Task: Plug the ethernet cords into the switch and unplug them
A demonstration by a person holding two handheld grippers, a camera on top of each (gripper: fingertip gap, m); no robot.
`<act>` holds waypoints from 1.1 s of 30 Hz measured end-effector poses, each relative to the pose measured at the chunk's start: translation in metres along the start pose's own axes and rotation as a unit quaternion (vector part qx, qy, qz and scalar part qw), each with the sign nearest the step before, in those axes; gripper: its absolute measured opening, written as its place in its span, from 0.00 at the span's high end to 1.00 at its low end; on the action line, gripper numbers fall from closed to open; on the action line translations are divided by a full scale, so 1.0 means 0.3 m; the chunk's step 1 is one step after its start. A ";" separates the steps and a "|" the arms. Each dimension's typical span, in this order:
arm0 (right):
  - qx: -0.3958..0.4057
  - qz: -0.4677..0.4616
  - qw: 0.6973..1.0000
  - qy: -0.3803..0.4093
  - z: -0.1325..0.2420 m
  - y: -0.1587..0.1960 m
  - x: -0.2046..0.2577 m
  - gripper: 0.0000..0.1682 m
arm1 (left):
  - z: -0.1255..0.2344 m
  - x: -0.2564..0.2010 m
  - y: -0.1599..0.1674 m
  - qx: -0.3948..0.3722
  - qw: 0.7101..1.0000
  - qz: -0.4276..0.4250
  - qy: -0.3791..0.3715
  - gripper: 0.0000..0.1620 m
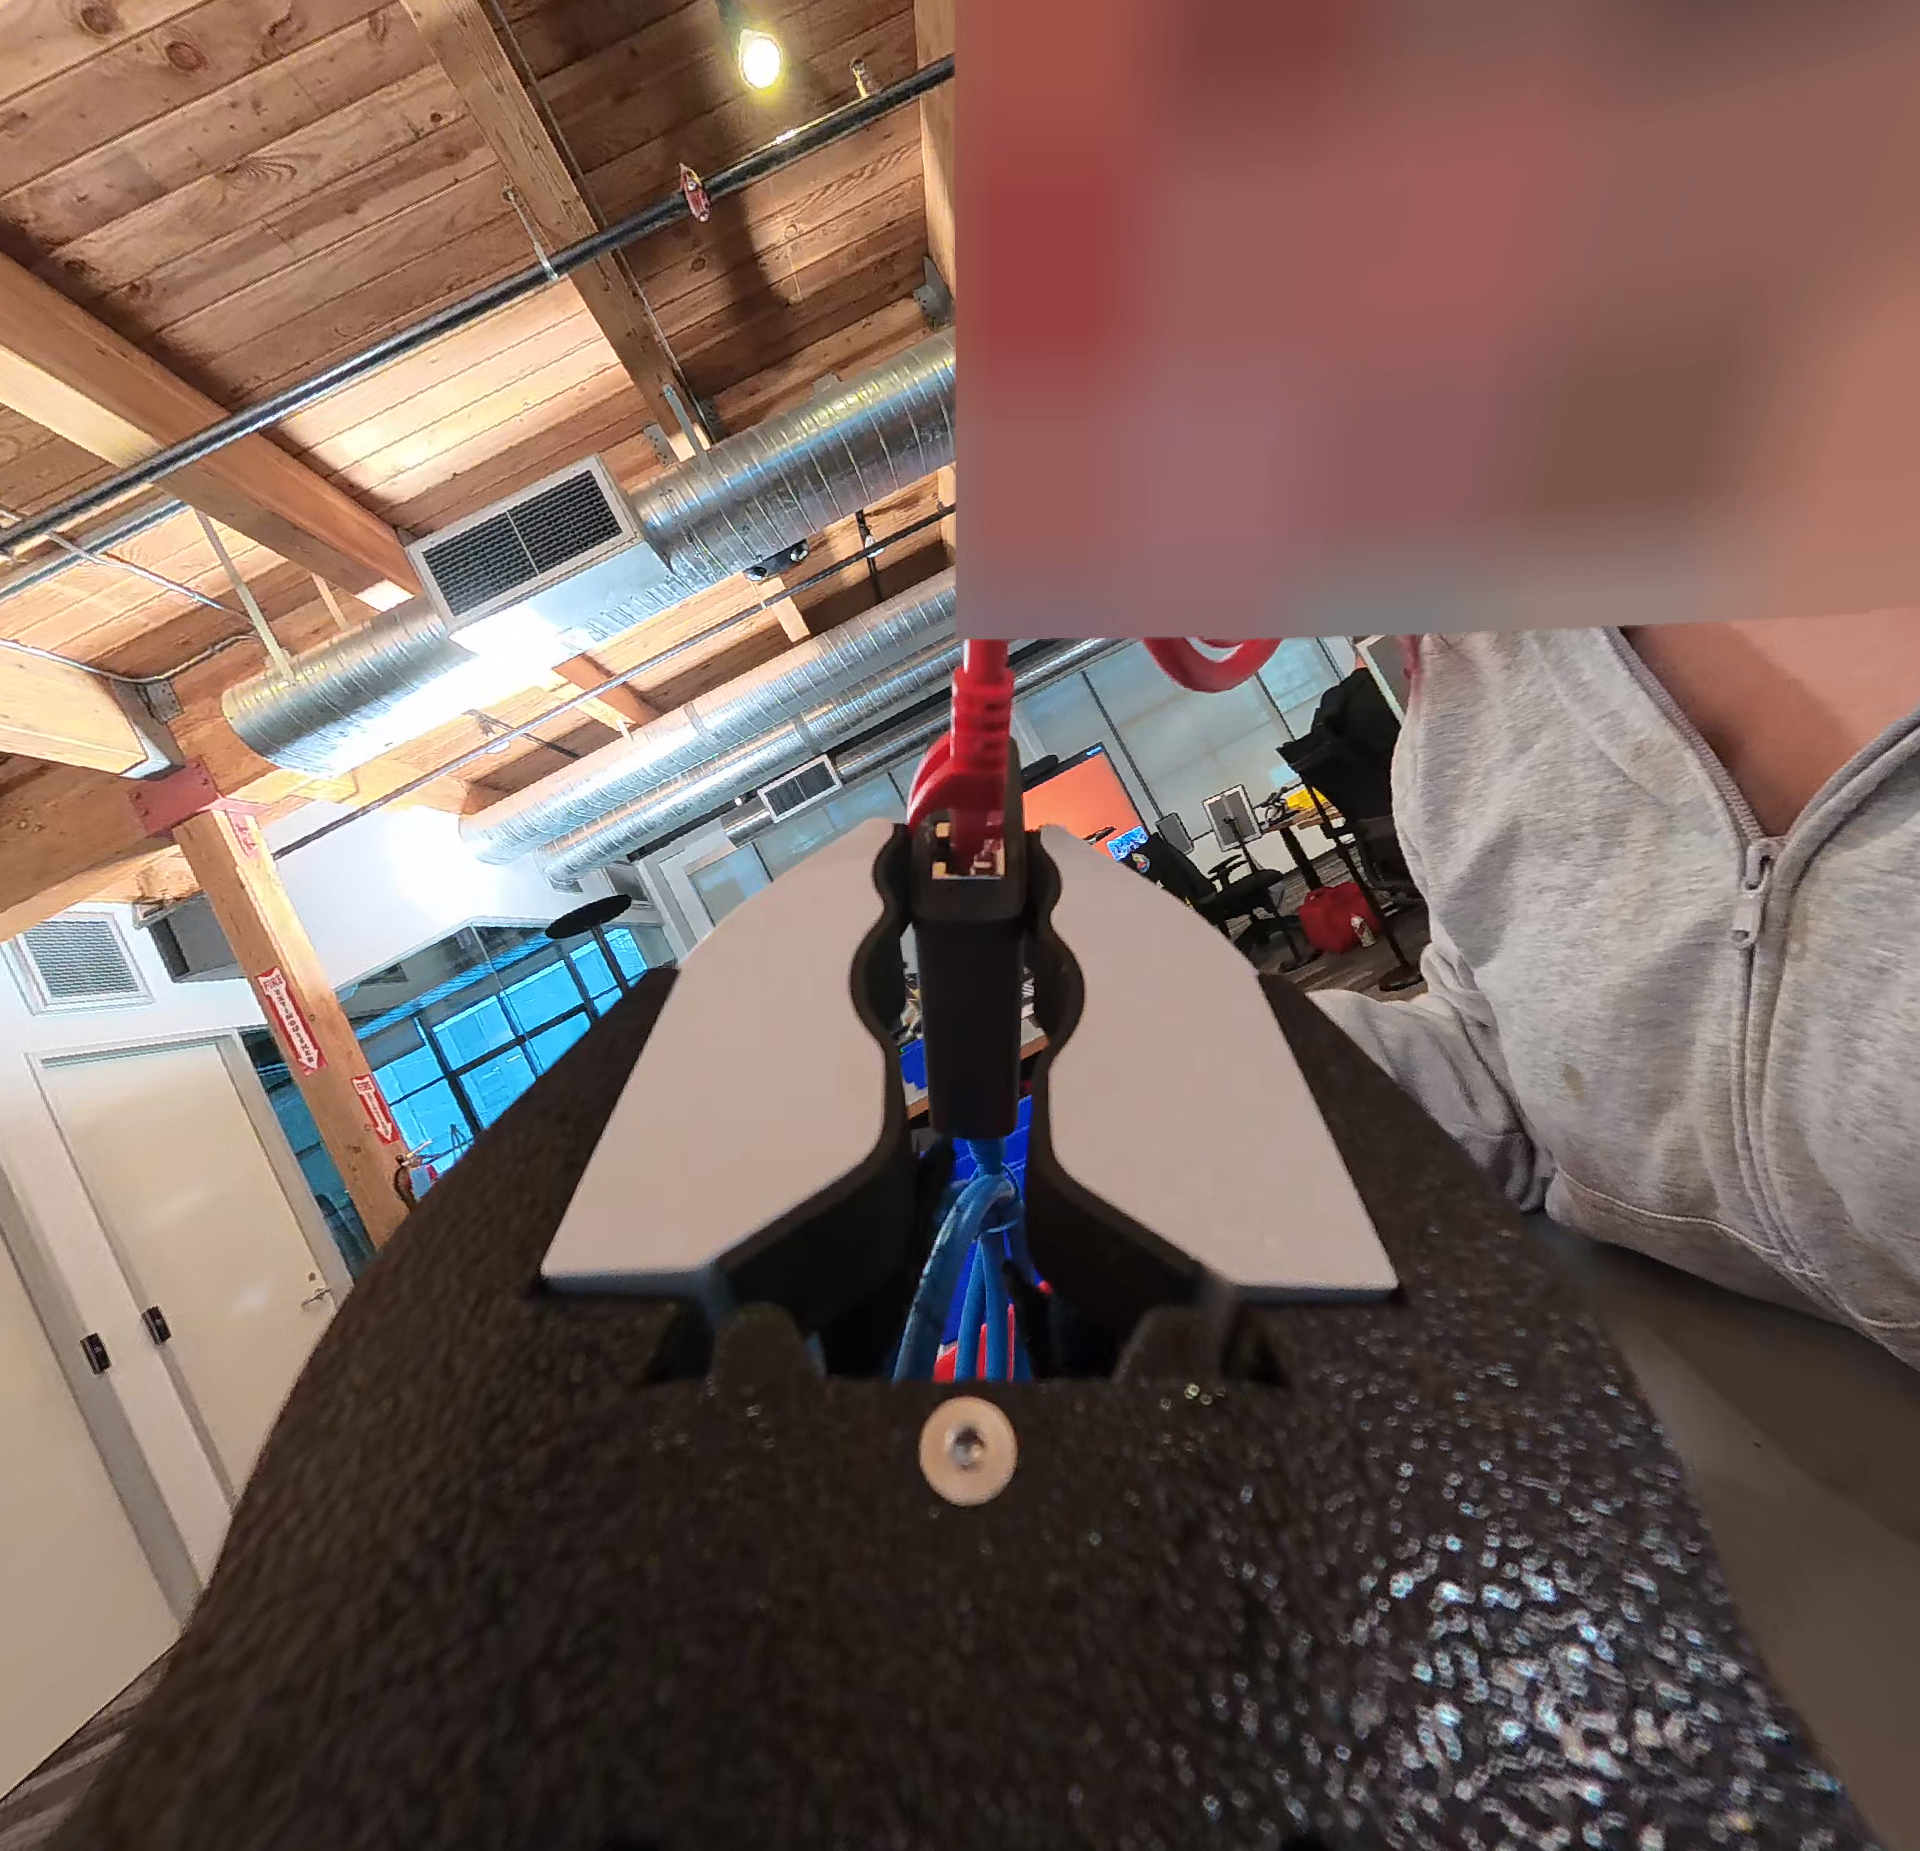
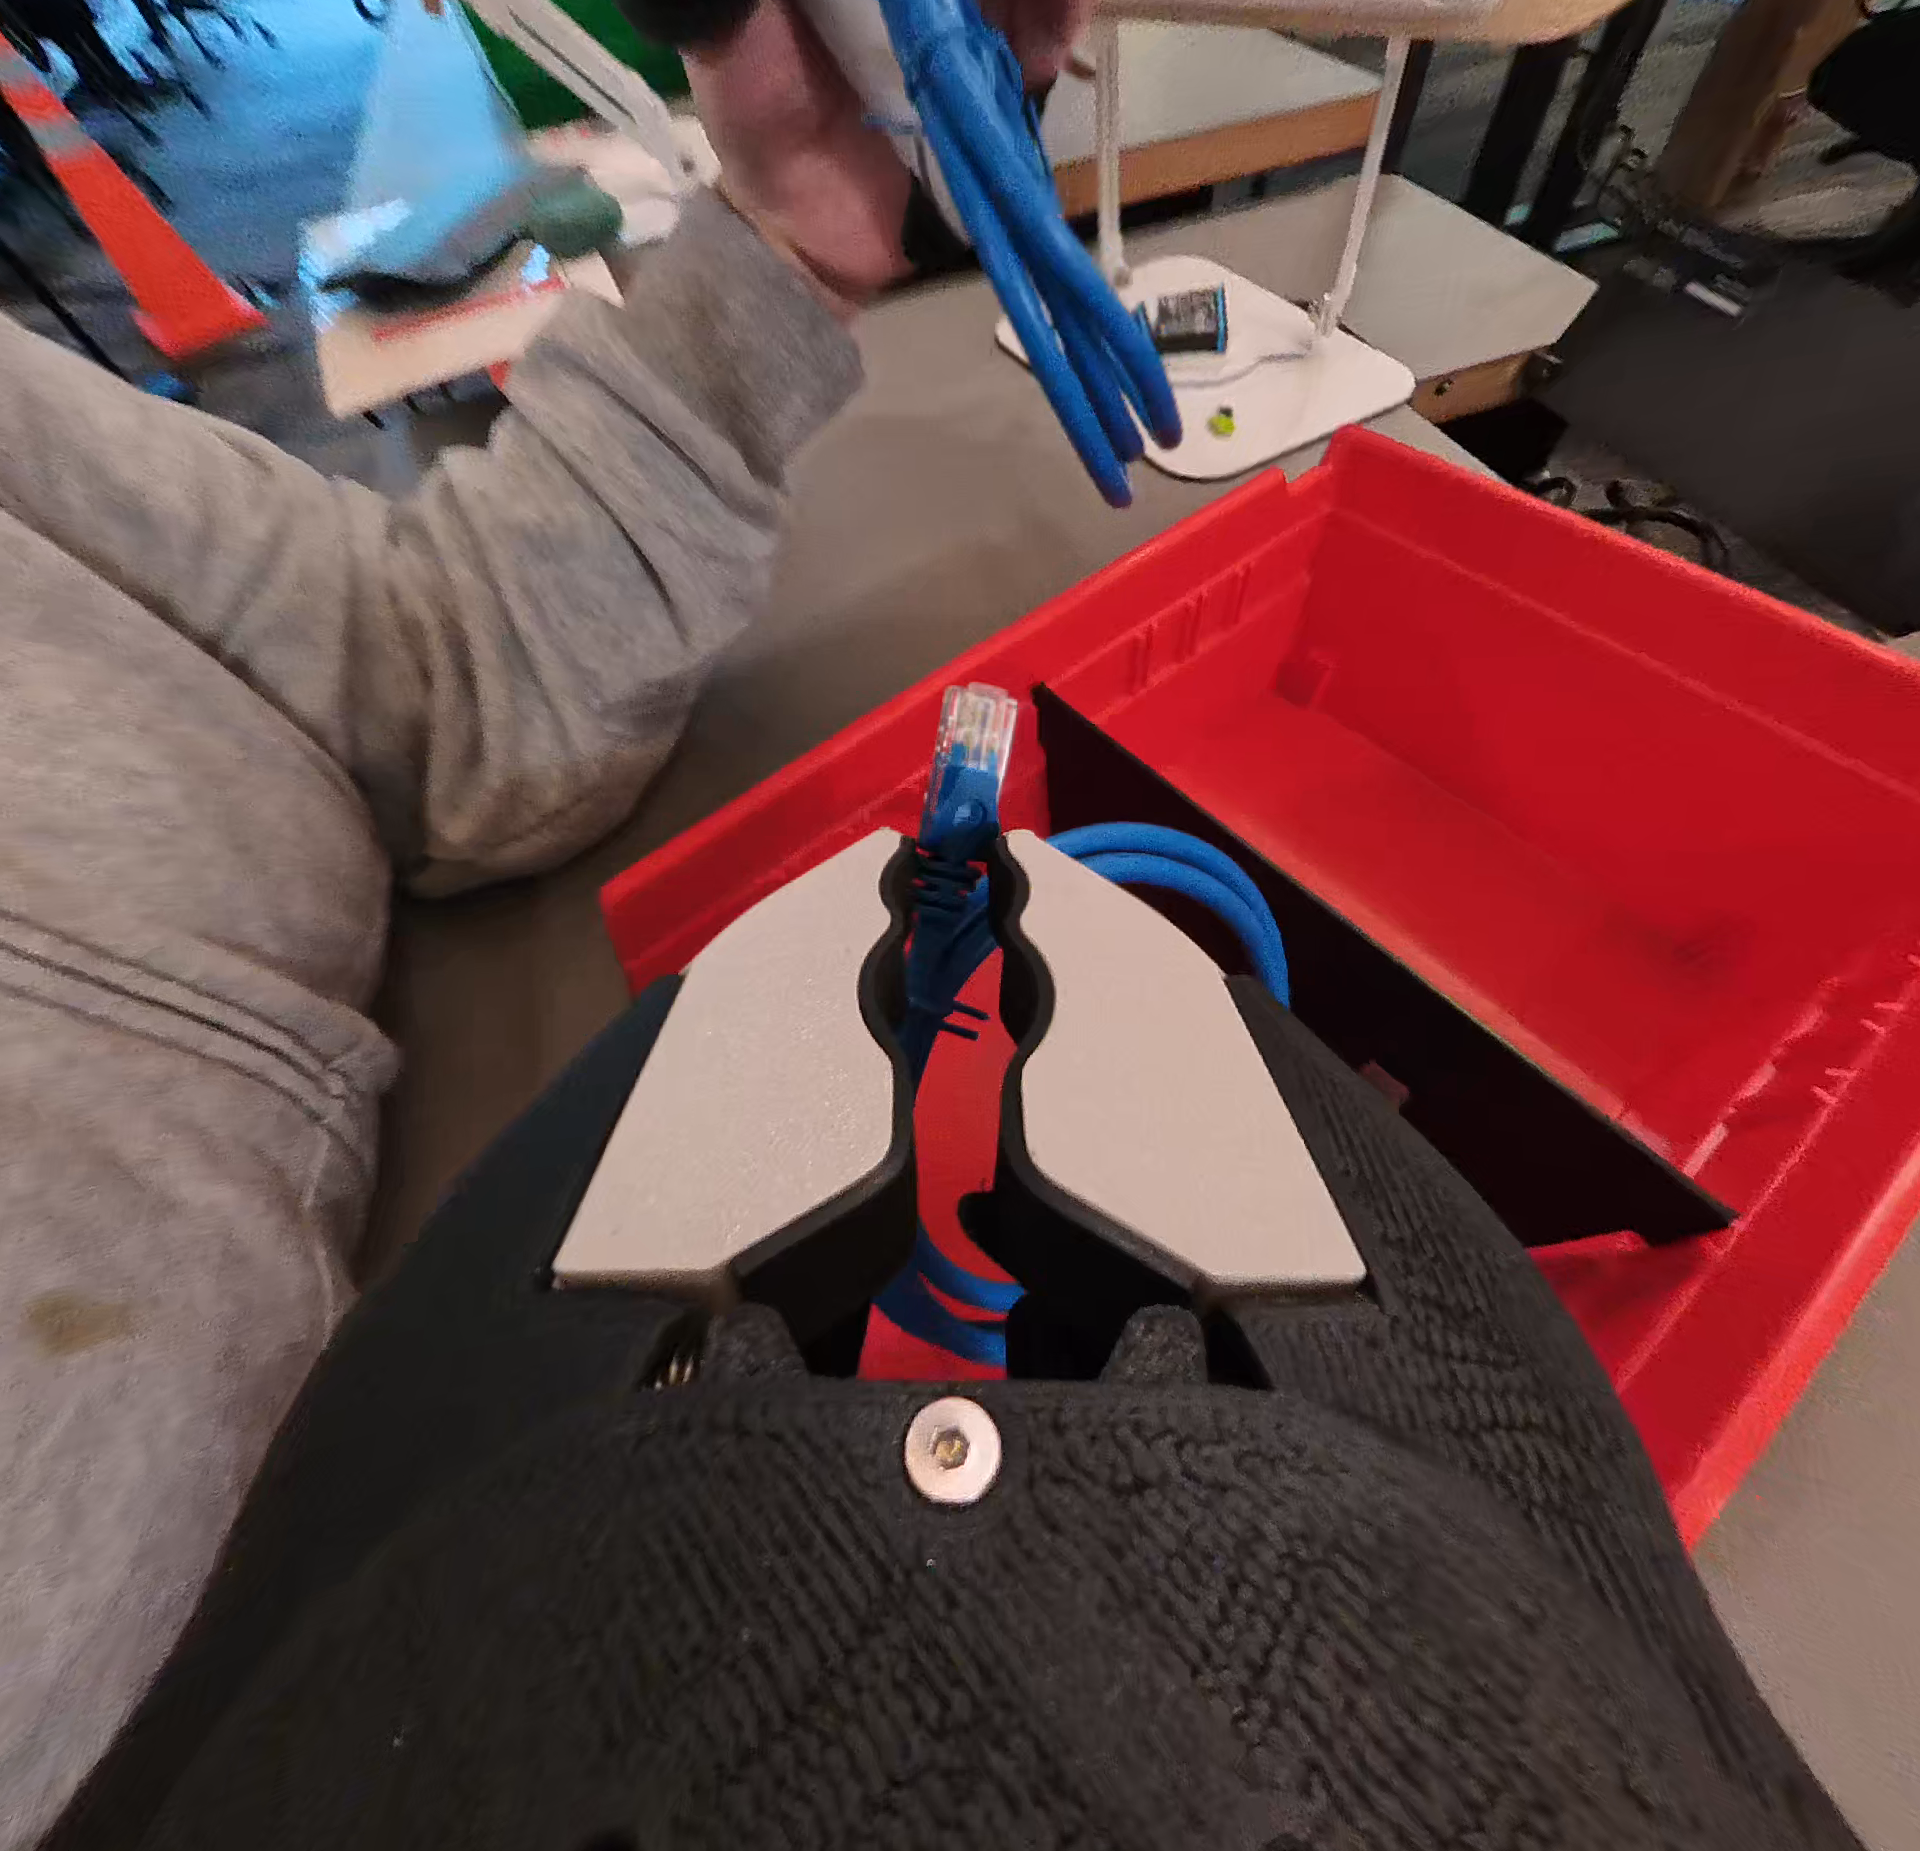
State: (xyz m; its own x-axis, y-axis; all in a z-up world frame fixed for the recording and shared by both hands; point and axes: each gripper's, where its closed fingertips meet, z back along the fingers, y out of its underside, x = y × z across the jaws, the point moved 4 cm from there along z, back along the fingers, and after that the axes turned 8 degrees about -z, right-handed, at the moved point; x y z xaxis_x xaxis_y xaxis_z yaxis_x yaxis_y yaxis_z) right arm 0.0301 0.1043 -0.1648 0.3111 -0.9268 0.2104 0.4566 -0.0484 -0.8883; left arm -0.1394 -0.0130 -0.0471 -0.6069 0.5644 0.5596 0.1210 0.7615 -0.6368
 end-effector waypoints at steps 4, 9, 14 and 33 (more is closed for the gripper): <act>-0.021 -0.016 0.999 -0.038 0.050 -0.012 -0.002 0.93 | -0.005 -0.004 0.003 -0.002 1.000 0.004 0.008 0.88; -0.037 -0.045 0.994 -0.089 0.077 -0.051 0.005 0.93 | -0.016 -0.013 0.002 -0.022 0.999 0.014 0.025 0.88; -0.043 -0.096 0.982 -0.156 0.070 -0.118 0.034 0.93 | -0.025 -0.024 0.008 -0.070 0.995 0.050 0.058 0.88; -0.004 -0.045 0.960 -0.277 -0.018 -0.335 0.262 0.94 | 0.068 0.001 -0.005 -0.246 0.954 0.144 0.093 0.88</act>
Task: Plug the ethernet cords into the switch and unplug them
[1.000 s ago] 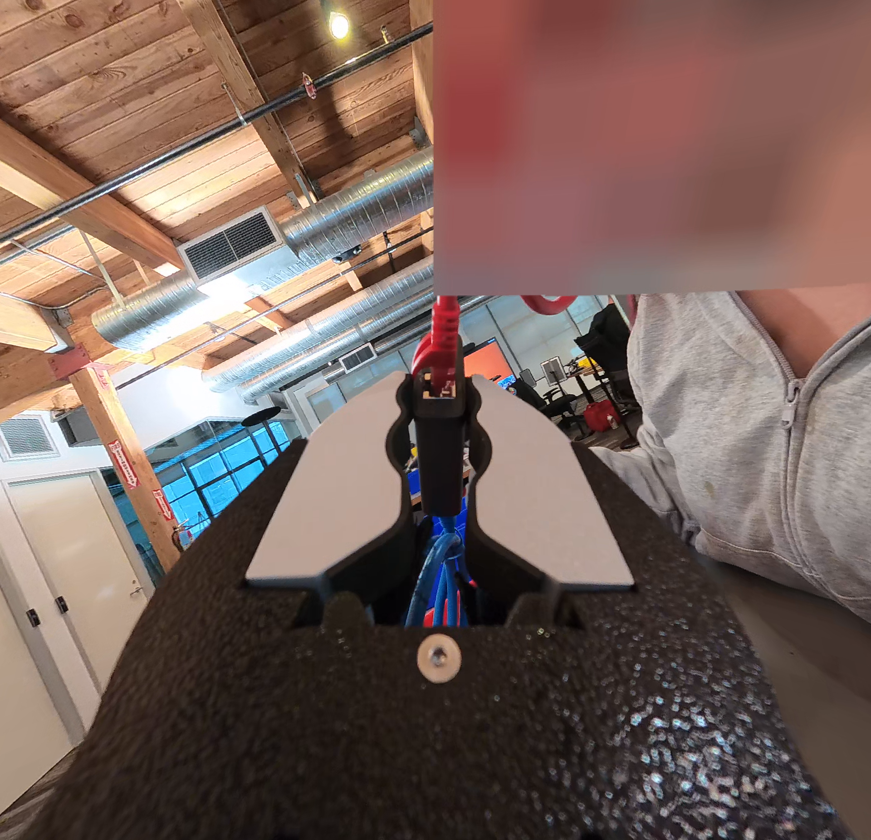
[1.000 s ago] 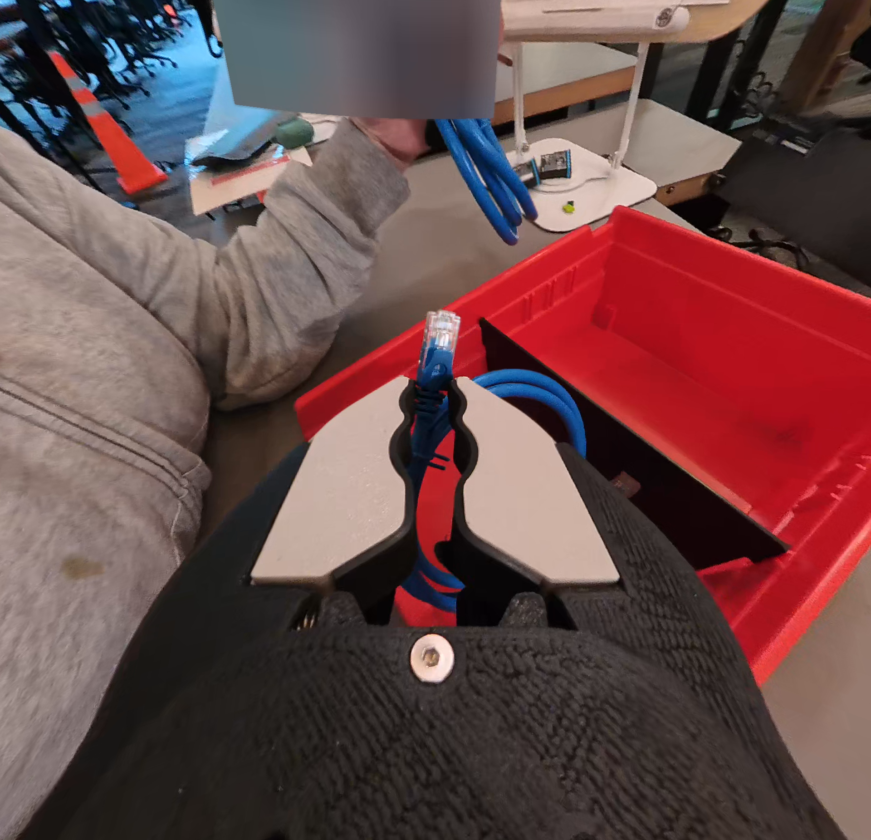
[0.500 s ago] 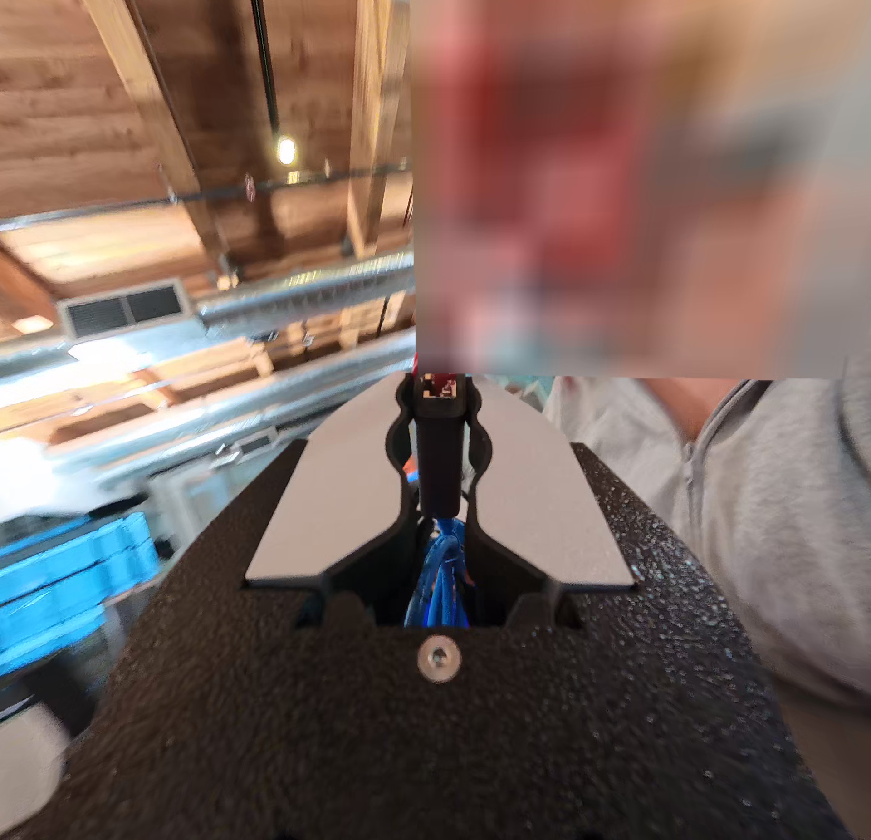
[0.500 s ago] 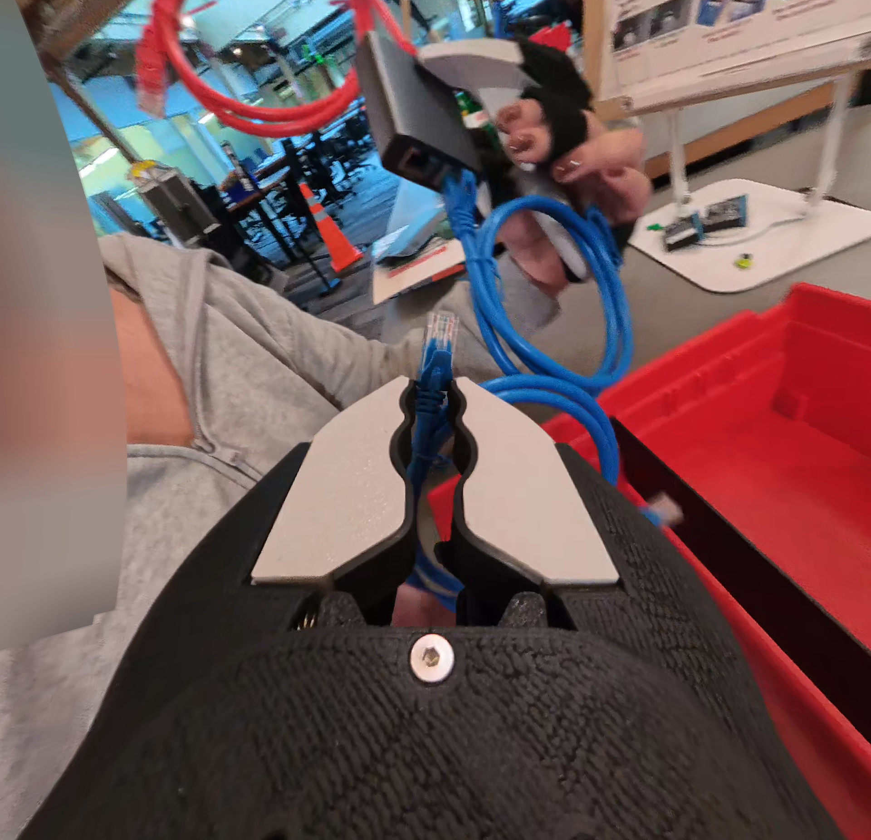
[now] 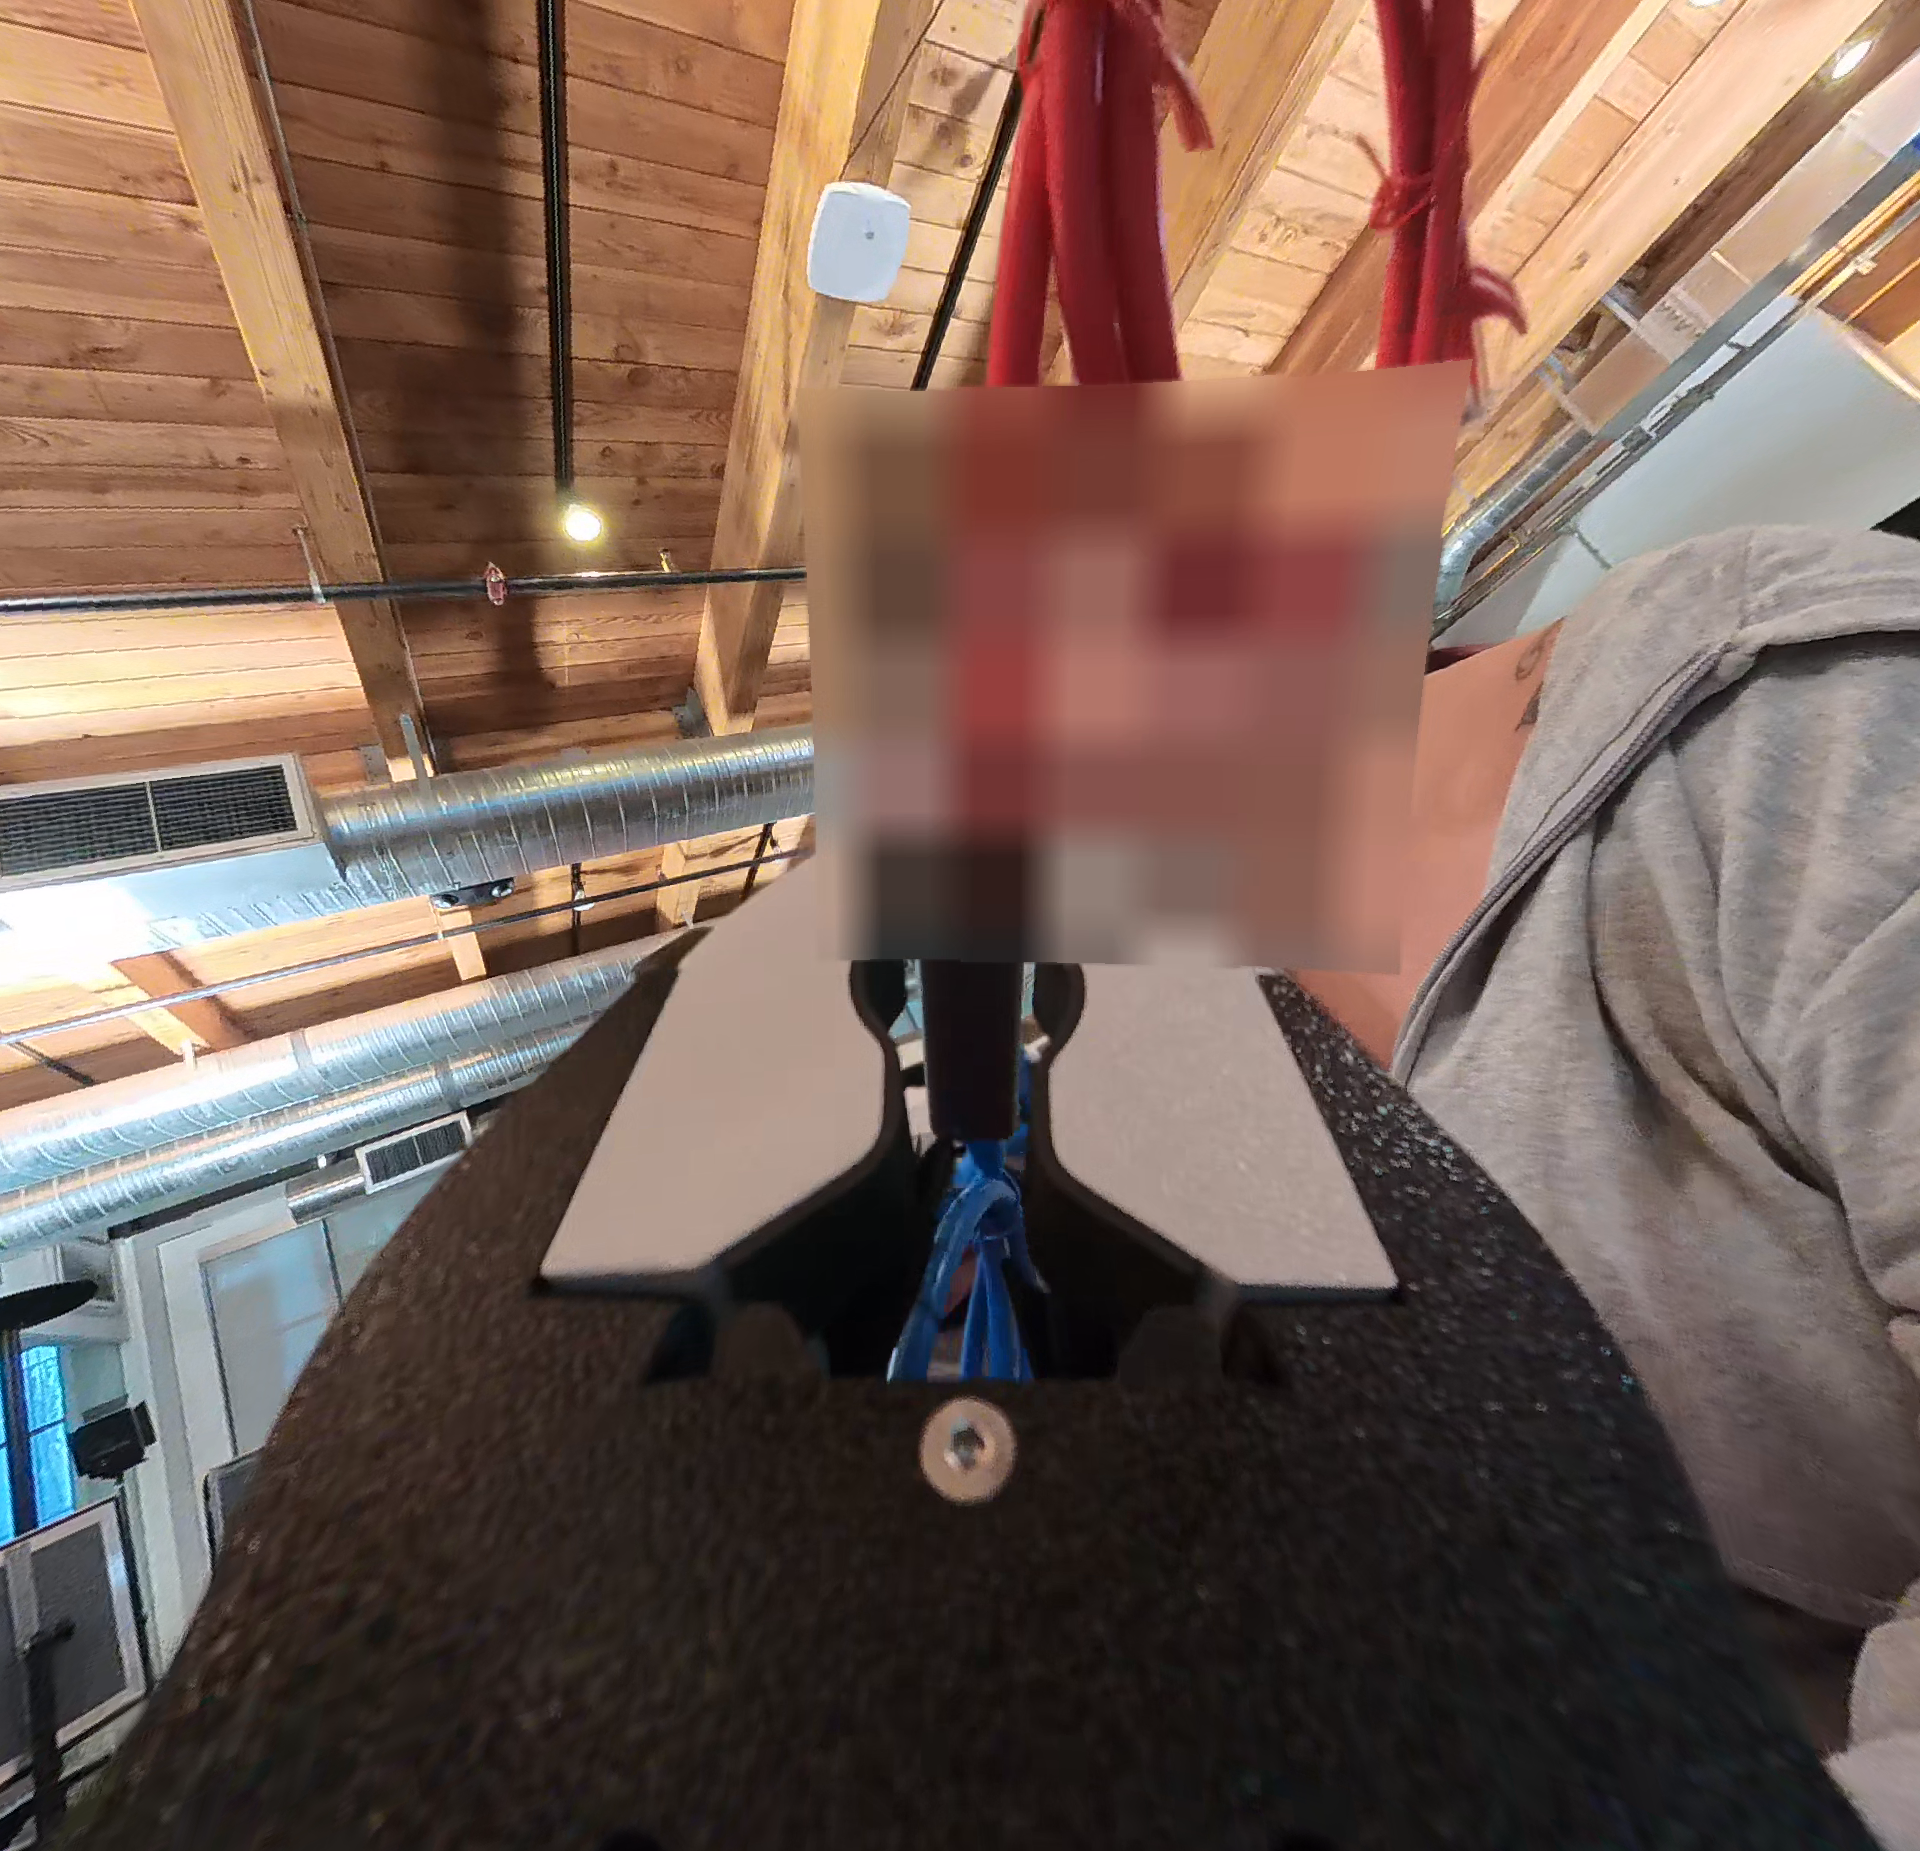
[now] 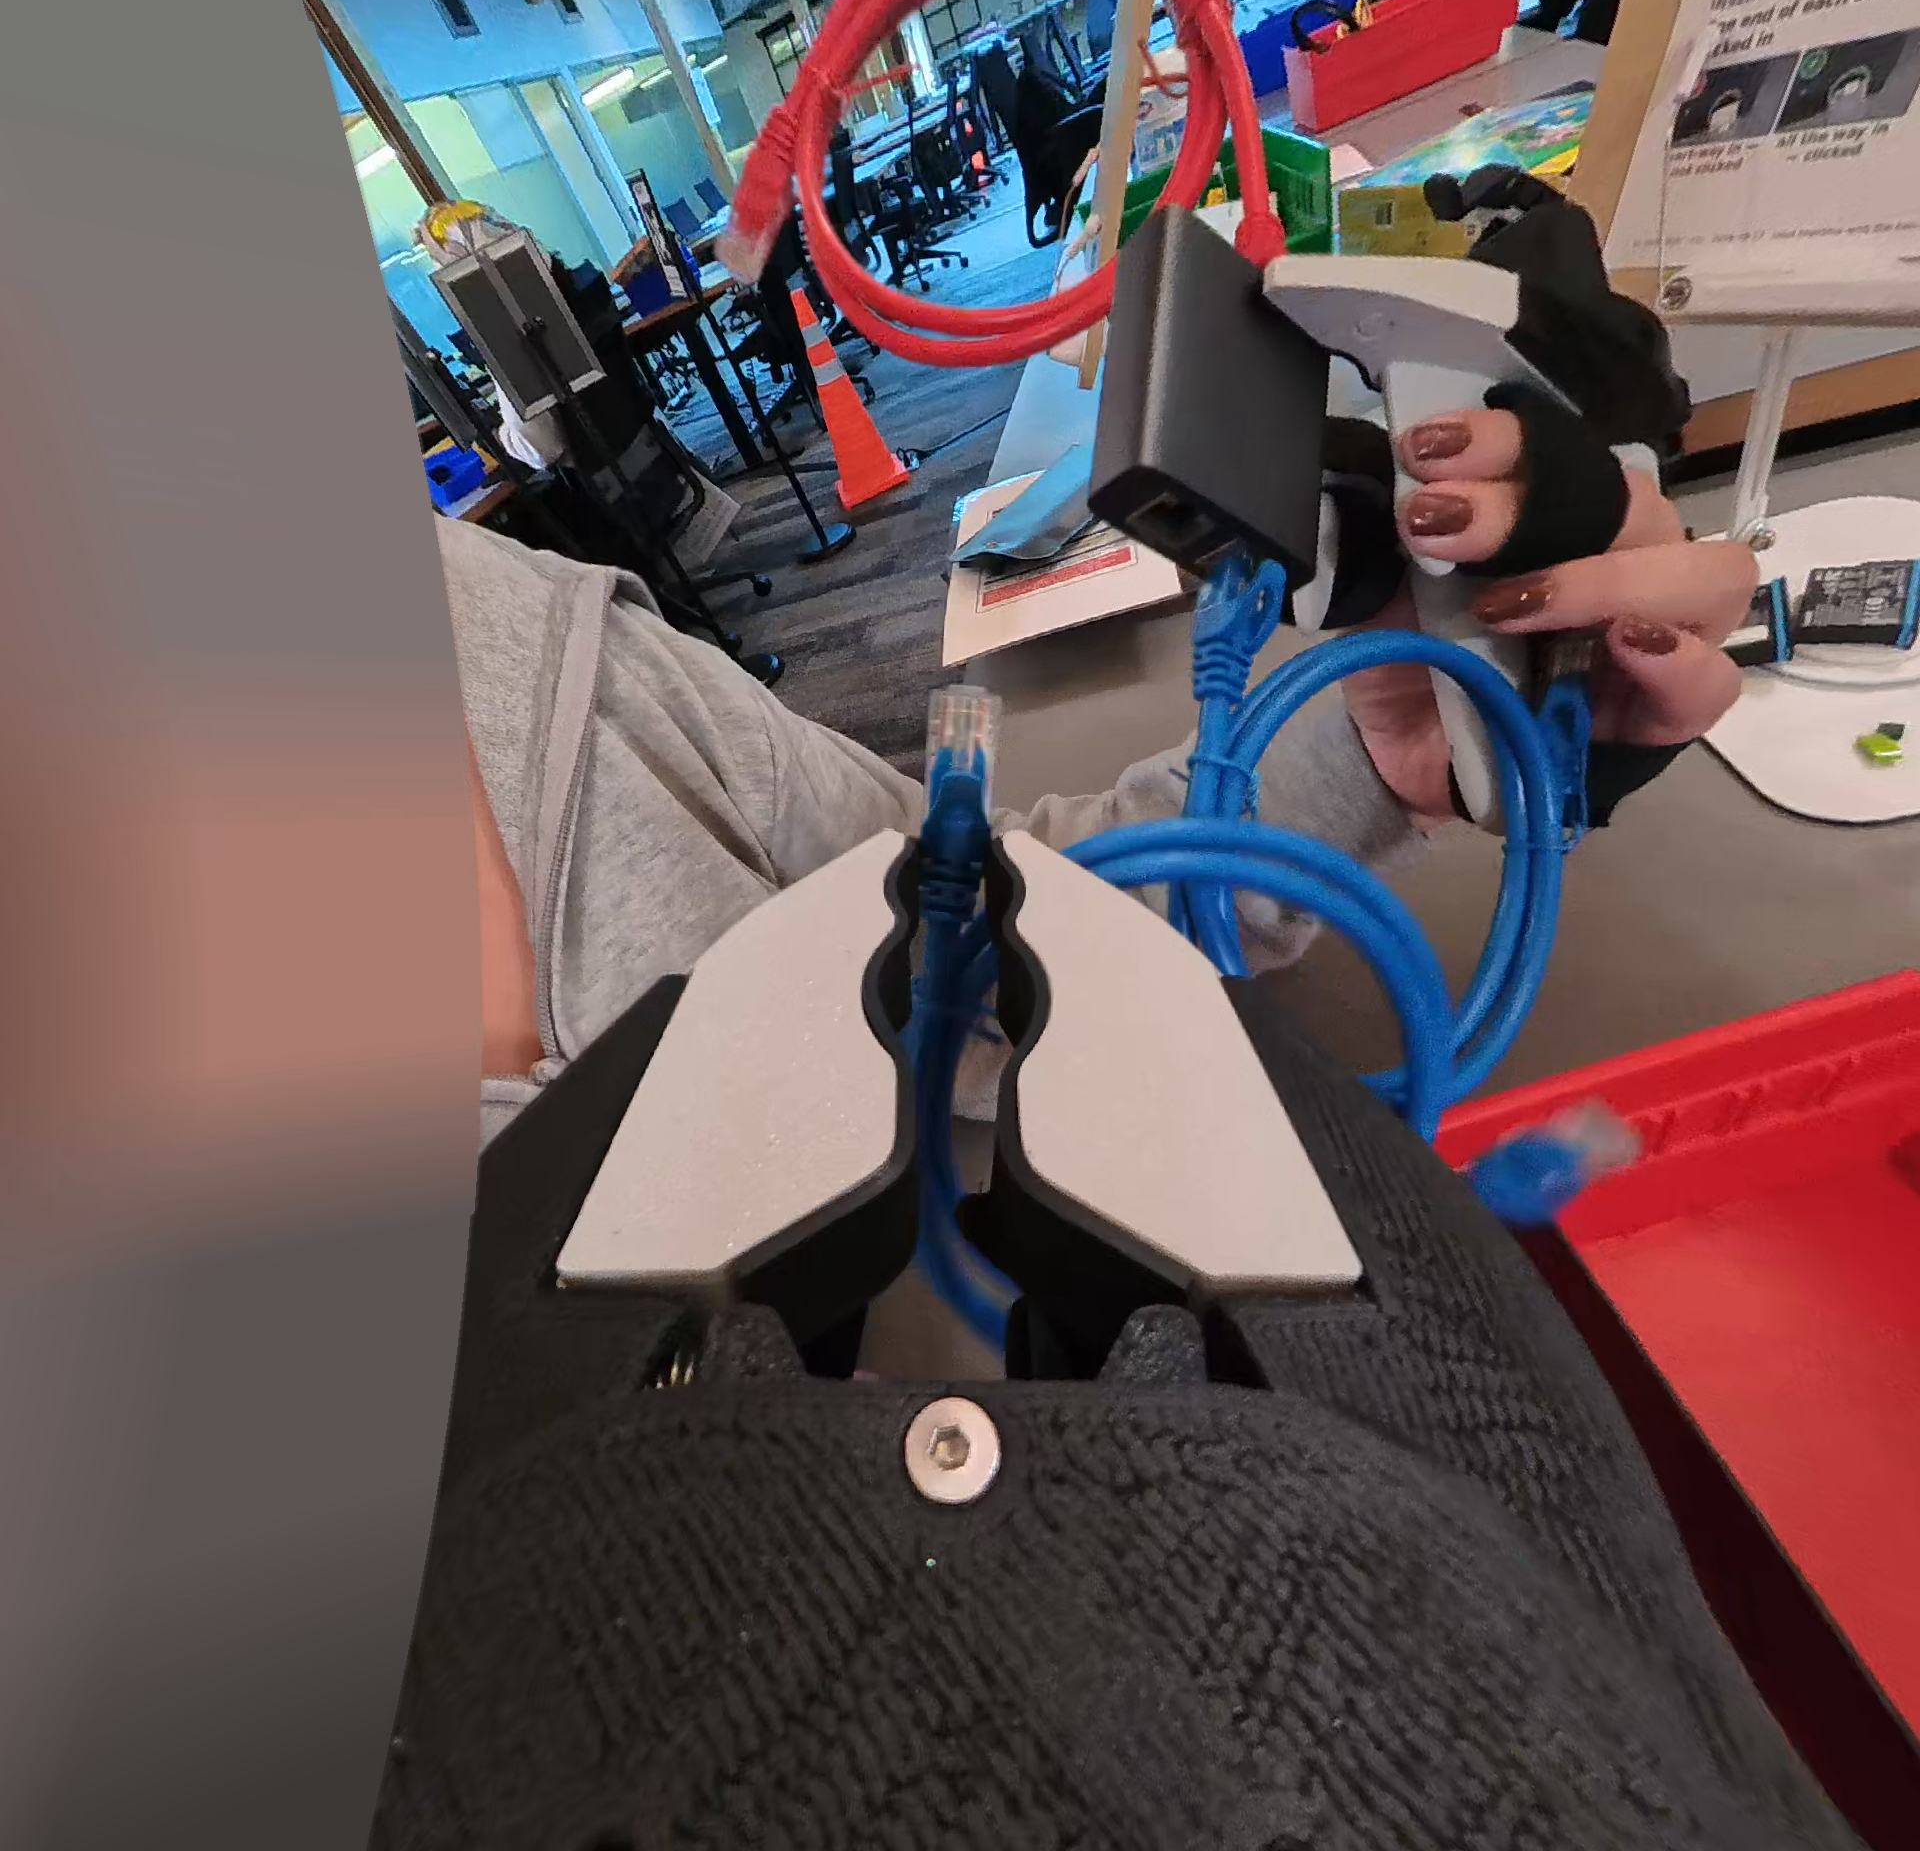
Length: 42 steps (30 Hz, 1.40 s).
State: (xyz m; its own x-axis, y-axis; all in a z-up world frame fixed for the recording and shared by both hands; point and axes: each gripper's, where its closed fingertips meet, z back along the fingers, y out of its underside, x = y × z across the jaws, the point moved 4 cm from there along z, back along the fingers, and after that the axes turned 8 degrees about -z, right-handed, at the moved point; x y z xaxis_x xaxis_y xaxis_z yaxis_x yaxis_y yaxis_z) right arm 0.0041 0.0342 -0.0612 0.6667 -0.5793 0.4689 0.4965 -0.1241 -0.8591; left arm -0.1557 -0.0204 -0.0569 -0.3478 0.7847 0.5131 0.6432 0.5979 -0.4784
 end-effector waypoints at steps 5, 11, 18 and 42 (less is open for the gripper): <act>0.010 0.025 0.999 0.023 0.047 0.035 -0.001 0.94 | 0.011 0.005 -0.005 0.015 1.000 -0.012 -0.017 0.88; 0.007 0.057 0.991 0.118 0.192 0.096 -0.016 0.94 | 0.041 -0.002 -0.050 0.022 0.998 -0.042 -0.041 0.88; 0.115 0.124 0.958 0.232 0.309 0.180 -0.062 0.94 | 0.044 0.001 -0.042 0.033 0.998 -0.041 -0.047 0.88; 0.498 -0.069 0.863 -0.055 0.082 0.531 -0.271 0.88 | 0.035 -0.001 -0.029 0.052 0.997 -0.036 -0.042 0.88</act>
